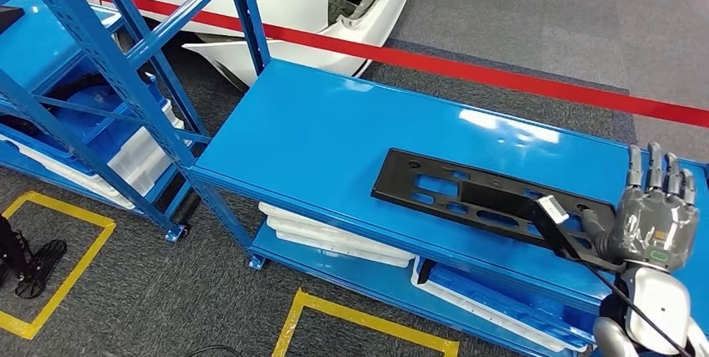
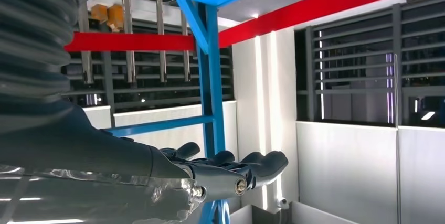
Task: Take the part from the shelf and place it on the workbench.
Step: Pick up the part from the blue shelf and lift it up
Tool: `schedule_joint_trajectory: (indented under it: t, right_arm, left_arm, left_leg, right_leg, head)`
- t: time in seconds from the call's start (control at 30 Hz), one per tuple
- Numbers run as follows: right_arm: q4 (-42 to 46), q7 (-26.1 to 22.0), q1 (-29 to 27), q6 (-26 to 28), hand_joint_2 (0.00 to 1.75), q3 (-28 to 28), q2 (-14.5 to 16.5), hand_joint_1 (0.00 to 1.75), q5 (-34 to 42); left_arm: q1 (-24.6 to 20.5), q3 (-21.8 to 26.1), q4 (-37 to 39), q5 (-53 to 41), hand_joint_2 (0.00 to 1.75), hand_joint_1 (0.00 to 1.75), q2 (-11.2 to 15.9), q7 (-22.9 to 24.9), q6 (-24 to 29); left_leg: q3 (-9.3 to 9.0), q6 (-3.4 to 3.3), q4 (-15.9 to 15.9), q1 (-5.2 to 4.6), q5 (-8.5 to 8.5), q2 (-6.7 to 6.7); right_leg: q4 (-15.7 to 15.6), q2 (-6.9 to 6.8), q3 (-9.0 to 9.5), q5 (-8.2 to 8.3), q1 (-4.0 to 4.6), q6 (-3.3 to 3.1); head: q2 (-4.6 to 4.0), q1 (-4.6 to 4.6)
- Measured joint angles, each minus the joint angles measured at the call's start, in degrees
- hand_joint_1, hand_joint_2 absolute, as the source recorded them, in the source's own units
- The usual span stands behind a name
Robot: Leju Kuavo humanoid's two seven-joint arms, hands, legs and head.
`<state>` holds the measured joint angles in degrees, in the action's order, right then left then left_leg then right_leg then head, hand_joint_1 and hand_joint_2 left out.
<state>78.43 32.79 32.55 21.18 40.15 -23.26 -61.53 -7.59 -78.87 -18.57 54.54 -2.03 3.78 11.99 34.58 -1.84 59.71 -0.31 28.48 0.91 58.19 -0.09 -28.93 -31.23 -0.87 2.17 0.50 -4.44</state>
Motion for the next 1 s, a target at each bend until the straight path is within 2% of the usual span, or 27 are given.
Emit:
schedule_joint_trajectory:
  t: [0.03,0.1,0.17,0.2,0.23,0.27,0.33,0.37,0.4,0.47,0.5,0.53,0.83,1.0]
  right_arm:
    - [-0.3,0.0,0.1,0.2,1.75,0.2,0.1,0.00,0.0]
    - [-0.7,0.0,0.5,0.5,1.75,0.5,0.1,0.00,0.0]
    - [-0.9,0.0,0.8,0.7,1.75,0.7,0.2,0.00,-0.1]
    - [-1.1,0.0,0.8,0.7,1.75,0.8,0.3,0.00,-0.2]
    - [-1.2,0.0,0.8,0.8,1.75,1.0,0.3,0.00,-0.2]
    - [-1.3,0.0,0.8,0.9,1.75,1.2,0.4,0.00,-0.3]
    - [-1.5,0.0,0.8,1.1,1.75,1.5,0.5,0.00,-0.4]
    - [-1.6,0.0,0.8,1.2,1.75,1.7,0.5,0.00,-0.5]
    - [-1.7,0.0,0.9,1.3,1.75,1.8,0.6,0.00,-0.5]
    - [-1.8,0.1,0.8,1.6,1.75,2.1,0.6,0.00,-0.6]
    - [-1.9,0.1,0.8,1.7,1.75,2.2,0.6,0.00,-0.7]
    - [-1.9,0.2,0.7,1.8,1.75,2.3,0.7,0.00,-0.7]
    - [-1.9,0.2,0.8,1.9,1.75,3.0,0.7,0.00,-1.0]
    - [-2.0,-0.2,0.8,1.9,1.75,3.3,0.8,0.00,-1.0]
  left_arm:
    - [0.0,0.0,0.0,0.3,0.00,0.00,0.0,-0.1,0.0]
    - [0.0,0.0,0.0,0.6,0.00,0.00,0.0,-0.2,0.0]
    - [-0.1,0.0,-0.1,0.4,0.00,0.00,0.0,-0.4,0.1]
    - [-0.1,0.0,-0.1,0.3,0.00,0.00,0.0,-0.4,0.2]
    - [0.0,0.0,-0.1,0.2,0.00,0.00,0.0,-0.3,0.3]
    - [0.0,0.0,-0.1,0.2,0.00,0.00,0.0,-0.2,0.5]
    - [0.0,0.0,-0.1,0.2,0.00,0.00,0.0,0.0,0.6]
    - [0.0,0.0,-0.1,0.2,0.00,0.00,0.0,0.1,0.7]
    - [-0.1,0.0,-0.1,0.1,0.00,0.00,0.0,0.1,0.8]
    - [-0.1,0.0,-0.1,0.1,0.00,0.00,0.0,0.0,0.9]
    - [-0.1,0.0,-0.1,0.0,0.00,0.00,0.0,-0.2,1.0]
    - [0.0,0.0,-0.2,0.0,0.00,0.00,0.0,-0.4,1.0]
    - [-0.1,0.0,-0.2,0.0,0.00,0.00,0.0,-0.7,0.8]
    - [-0.1,0.0,-0.2,0.0,0.00,0.00,0.0,-0.7,0.7]
  left_leg:
    - [-0.55,-0.32,-0.5,0.11,-0.02,-0.03]
    - [-1.65,-0.70,-1.1,0.25,-0.31,-0.12]
    - [-1.97,-0.74,-1.2,0.24,-0.27,-0.14]
    - [-2.03,-0.67,-1.1,0.25,-0.16,-0.11]
    - [-2.16,-0.53,-1.1,0.27,0.03,-0.07]
    - [-2.43,-0.32,-1.1,0.32,0.28,-0.02]
    - [-3.25,0.30,-1.0,0.50,1.01,0.04]
    - [-3.60,0.67,-0.8,0.59,1.34,0.05]
    - [-3.66,1.09,-0.7,0.64,1.64,0.05]
    - [-3.57,1.84,-0.1,0.59,2.08,0.00]
    - [-3.53,2.03,0.0,0.57,2.30,-0.04]
    - [-3.66,2.11,0.0,0.56,2.44,-0.11]
    - [-4.56,2.10,-1.2,0.72,2.49,-0.31]
    - [-4.59,2.41,-1.4,0.80,2.58,-0.33]
  right_leg:
    - [0.9,0.01,-0.17,-0.11,-0.07,0.21]
    - [4.8,0.03,-2.01,-1.97,-0.19,0.41]
    - [11.4,0.06,-6.15,-4.91,-0.25,0.53]
    - [14.1,0.06,-8.24,-5.61,-0.35,0.65]
    - [15.2,0.05,-9.62,-5.18,-0.50,0.77]
    - [14.0,0.04,-9.92,-3.46,-0.70,0.90]
    - [7.5,0.06,-8.16,1.75,-1.06,1.08]
    - [4.5,0.04,-7.31,3.04,-0.97,1.09]
    - [2.8,0.00,-6.89,3.79,-0.78,0.72]
    - [2.2,-0.10,-7.12,3.43,-0.30,-0.48]
    - [2.3,-0.09,-7.14,3.79,-0.25,-1.03]
    - [2.3,-0.05,-7.09,3.77,-0.21,-1.25]
    - [2.3,0.00,-6.76,3.14,0.04,-1.98]
    - [2.3,-0.05,-6.72,3.05,0.14,-2.12]
  head:
    - [0.00,0.11]
    - [0.01,0.41]
    - [0.01,0.59]
    - [0.01,0.57]
    - [0.01,0.55]
    - [0.01,0.56]
    - [0.01,0.54]
    - [0.01,0.66]
    - [0.01,0.74]
    - [0.01,0.59]
    - [0.01,0.37]
    - [0.00,0.18]
    - [0.01,0.08]
    - [0.01,0.10]
